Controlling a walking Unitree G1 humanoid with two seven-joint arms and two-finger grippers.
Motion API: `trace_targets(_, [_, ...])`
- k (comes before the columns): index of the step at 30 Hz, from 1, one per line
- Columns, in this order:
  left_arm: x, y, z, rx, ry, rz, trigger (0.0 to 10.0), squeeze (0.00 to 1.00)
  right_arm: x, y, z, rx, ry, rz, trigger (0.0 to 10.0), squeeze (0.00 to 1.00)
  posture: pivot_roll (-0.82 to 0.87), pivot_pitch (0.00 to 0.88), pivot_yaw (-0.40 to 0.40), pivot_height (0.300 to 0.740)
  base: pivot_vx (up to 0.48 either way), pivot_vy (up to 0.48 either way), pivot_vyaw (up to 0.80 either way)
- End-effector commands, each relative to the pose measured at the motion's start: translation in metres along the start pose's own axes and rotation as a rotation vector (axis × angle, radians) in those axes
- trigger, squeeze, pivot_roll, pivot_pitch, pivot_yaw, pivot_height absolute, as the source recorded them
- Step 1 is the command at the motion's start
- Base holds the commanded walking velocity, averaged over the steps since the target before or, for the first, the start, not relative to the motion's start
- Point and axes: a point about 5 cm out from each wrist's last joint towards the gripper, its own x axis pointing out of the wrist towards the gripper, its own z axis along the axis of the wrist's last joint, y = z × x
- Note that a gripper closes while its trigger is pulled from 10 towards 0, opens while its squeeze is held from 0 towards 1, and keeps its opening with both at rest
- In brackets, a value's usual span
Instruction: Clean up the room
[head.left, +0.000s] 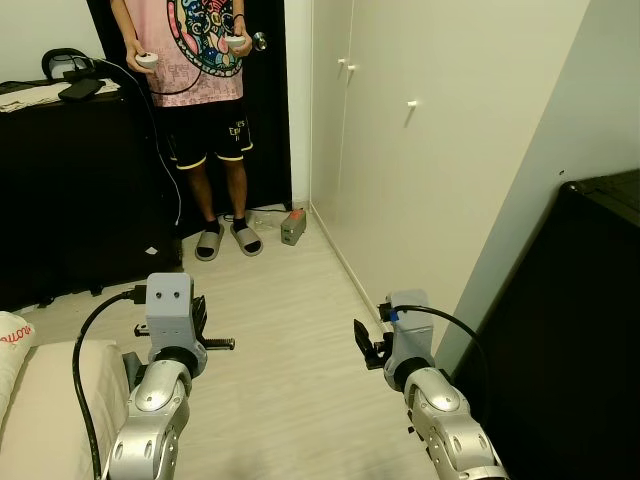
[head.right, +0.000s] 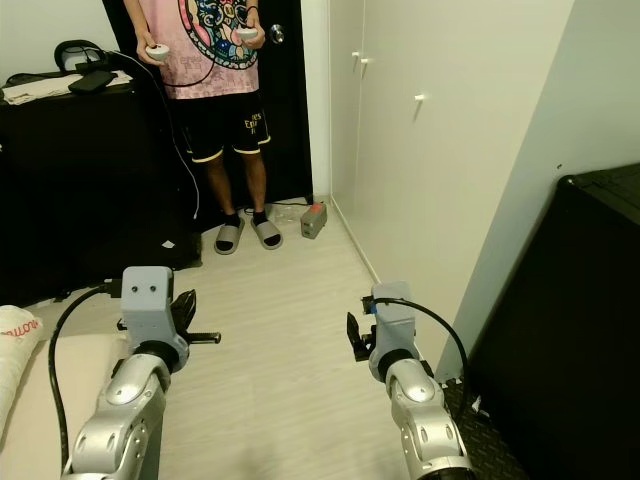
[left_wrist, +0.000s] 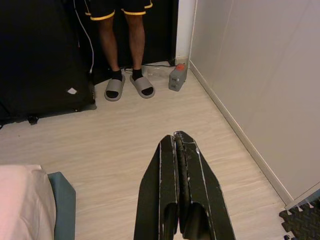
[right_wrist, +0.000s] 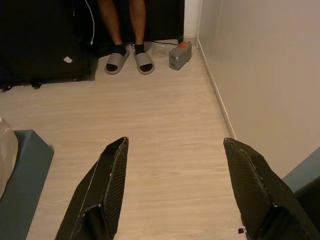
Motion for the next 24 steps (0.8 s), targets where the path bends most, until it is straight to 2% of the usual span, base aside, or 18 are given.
trace_targets(1, [-0.0012, 0.001, -0.0059, 0.006, 0.032, -0.002, 10.0, 0.0, -0.0004, 0.004, -0.0024, -0.02, 0.01, 0.019, 10.0, 0.0, -0.02, 0.034, 0.024, 0.74, 0.0, 0.0, 0.8])
trace_targets(24, [-0.0013, -0.0006, -0.0061, 0.01, 0.037, -0.015, 10.0, 0.0, -0.0011, 0.0057, -0.0017, -0.024, 0.006, 0.027, 10.0, 0.0, -0.02, 0.038, 0.025, 0.74, 0.0, 0.0, 0.8])
